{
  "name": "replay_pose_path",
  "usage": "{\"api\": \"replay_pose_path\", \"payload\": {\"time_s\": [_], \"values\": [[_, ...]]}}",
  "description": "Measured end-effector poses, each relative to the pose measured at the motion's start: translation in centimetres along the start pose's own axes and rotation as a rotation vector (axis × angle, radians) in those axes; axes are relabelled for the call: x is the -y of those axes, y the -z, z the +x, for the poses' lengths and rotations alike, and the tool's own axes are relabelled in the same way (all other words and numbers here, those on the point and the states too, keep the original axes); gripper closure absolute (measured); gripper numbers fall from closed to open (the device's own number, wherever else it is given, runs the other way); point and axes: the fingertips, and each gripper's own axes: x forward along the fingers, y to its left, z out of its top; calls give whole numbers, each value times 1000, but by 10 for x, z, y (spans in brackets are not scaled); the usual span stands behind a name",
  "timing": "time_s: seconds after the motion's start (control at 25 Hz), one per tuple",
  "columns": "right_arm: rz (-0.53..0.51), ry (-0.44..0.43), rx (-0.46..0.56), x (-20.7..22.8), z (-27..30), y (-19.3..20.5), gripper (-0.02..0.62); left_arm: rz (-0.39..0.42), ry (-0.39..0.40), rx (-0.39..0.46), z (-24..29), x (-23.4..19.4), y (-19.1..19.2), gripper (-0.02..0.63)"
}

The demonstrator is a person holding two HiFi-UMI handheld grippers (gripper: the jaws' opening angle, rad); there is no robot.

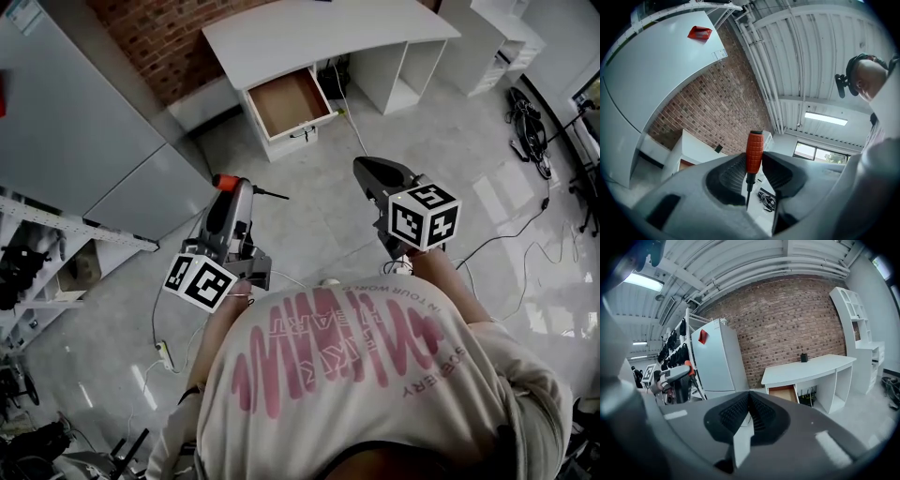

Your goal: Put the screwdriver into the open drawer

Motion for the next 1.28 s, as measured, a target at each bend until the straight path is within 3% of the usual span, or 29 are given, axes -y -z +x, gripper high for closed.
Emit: {"api": "replay_pose_path", "payload": {"time_s": [0.12, 0.32, 0.56, 0.84, 1.08, 1.28], "values": [[-7, -4, 12, 21, 3, -5, 584, 30, -11, 3, 15, -1, 8, 494], [70, -11, -6, 47, 14, 9, 584, 110, -29, -68, 33, -1, 26, 494], [136, -11, -52, 59, 47, 23, 583, 55, -56, -96, 49, -38, 27, 494], [130, 41, -49, 82, 76, 19, 583, 2, -37, -109, 73, -81, 34, 494], [158, 93, -88, 120, 142, -8, 584, -39, 4, -144, 153, -143, 8, 494], [158, 121, -56, 145, 182, -37, 584, -32, 57, -156, 207, -174, -9, 495]]}}
